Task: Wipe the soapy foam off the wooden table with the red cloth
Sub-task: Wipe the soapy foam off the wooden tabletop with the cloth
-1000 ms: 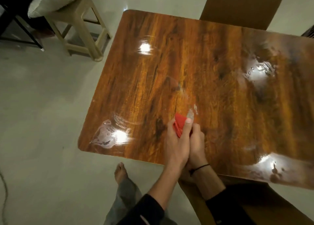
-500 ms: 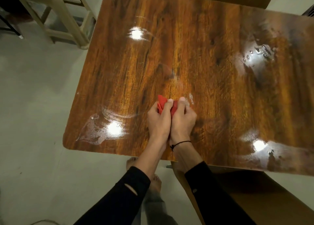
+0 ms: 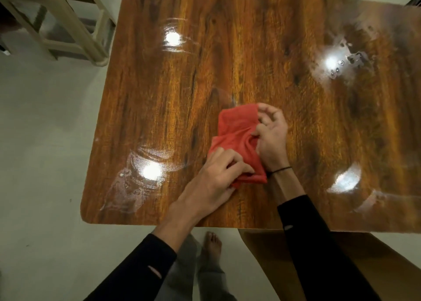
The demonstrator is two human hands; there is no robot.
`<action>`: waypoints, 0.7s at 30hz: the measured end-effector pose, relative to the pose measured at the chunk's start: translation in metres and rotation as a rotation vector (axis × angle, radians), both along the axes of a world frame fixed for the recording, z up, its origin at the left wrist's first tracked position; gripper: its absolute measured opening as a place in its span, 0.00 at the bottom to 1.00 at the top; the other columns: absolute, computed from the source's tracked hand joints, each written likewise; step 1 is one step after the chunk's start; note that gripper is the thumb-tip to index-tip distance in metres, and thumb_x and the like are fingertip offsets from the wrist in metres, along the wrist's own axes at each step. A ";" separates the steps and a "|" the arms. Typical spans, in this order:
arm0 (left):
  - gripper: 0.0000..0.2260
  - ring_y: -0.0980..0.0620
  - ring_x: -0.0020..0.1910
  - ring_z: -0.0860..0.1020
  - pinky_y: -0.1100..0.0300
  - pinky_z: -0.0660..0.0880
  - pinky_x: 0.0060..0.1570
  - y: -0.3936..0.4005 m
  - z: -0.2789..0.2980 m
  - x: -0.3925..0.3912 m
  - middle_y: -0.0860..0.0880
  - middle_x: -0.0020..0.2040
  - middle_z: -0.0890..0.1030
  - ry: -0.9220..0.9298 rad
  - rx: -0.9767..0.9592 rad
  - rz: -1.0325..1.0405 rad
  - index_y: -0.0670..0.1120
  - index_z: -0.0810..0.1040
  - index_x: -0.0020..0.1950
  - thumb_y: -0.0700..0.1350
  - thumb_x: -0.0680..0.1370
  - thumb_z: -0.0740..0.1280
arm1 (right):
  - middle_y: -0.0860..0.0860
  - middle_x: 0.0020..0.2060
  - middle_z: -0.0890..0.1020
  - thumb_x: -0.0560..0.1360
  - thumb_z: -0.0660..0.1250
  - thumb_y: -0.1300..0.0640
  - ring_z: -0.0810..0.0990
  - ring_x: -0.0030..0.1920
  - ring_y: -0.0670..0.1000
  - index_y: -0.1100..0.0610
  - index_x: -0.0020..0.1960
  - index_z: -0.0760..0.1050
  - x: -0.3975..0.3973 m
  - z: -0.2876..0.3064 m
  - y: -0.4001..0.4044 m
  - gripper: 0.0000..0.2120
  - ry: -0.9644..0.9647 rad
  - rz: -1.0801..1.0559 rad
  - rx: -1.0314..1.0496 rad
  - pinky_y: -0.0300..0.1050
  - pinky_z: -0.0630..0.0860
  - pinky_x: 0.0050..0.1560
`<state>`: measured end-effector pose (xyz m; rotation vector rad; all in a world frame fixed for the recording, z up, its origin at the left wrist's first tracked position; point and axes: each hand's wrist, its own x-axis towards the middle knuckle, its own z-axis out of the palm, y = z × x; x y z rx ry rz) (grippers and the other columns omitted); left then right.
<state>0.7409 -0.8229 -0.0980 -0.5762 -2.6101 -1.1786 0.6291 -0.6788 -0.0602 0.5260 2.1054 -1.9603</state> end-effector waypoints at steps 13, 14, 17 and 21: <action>0.11 0.48 0.40 0.80 0.50 0.78 0.42 -0.069 0.013 0.014 0.48 0.43 0.83 -0.189 0.198 0.568 0.40 0.84 0.48 0.45 0.84 0.69 | 0.61 0.89 0.57 0.89 0.54 0.43 0.52 0.90 0.61 0.58 0.90 0.59 0.049 -0.022 -0.056 0.33 0.374 0.659 1.062 0.67 0.50 0.90; 0.09 0.47 0.43 0.80 0.50 0.78 0.46 -0.075 0.014 0.007 0.46 0.45 0.83 -0.225 0.167 0.658 0.39 0.84 0.49 0.43 0.85 0.68 | 0.60 0.91 0.49 0.89 0.50 0.40 0.45 0.91 0.61 0.56 0.92 0.51 0.059 -0.032 -0.063 0.36 0.351 0.720 1.127 0.67 0.45 0.90; 0.08 0.51 0.57 0.78 0.59 0.74 0.60 -0.088 0.014 -0.021 0.44 0.58 0.80 -0.278 0.093 0.667 0.39 0.85 0.57 0.37 0.87 0.66 | 0.60 0.91 0.43 0.90 0.49 0.40 0.42 0.91 0.61 0.56 0.92 0.44 0.064 -0.052 -0.080 0.37 0.426 0.717 1.157 0.68 0.43 0.89; 0.13 0.45 0.70 0.76 0.51 0.70 0.71 -0.105 0.009 -0.056 0.40 0.70 0.78 -0.222 -0.079 0.616 0.40 0.83 0.68 0.40 0.88 0.62 | 0.59 0.91 0.44 0.91 0.48 0.41 0.43 0.91 0.60 0.50 0.92 0.45 0.031 -0.057 -0.100 0.34 0.529 0.792 1.162 0.70 0.45 0.88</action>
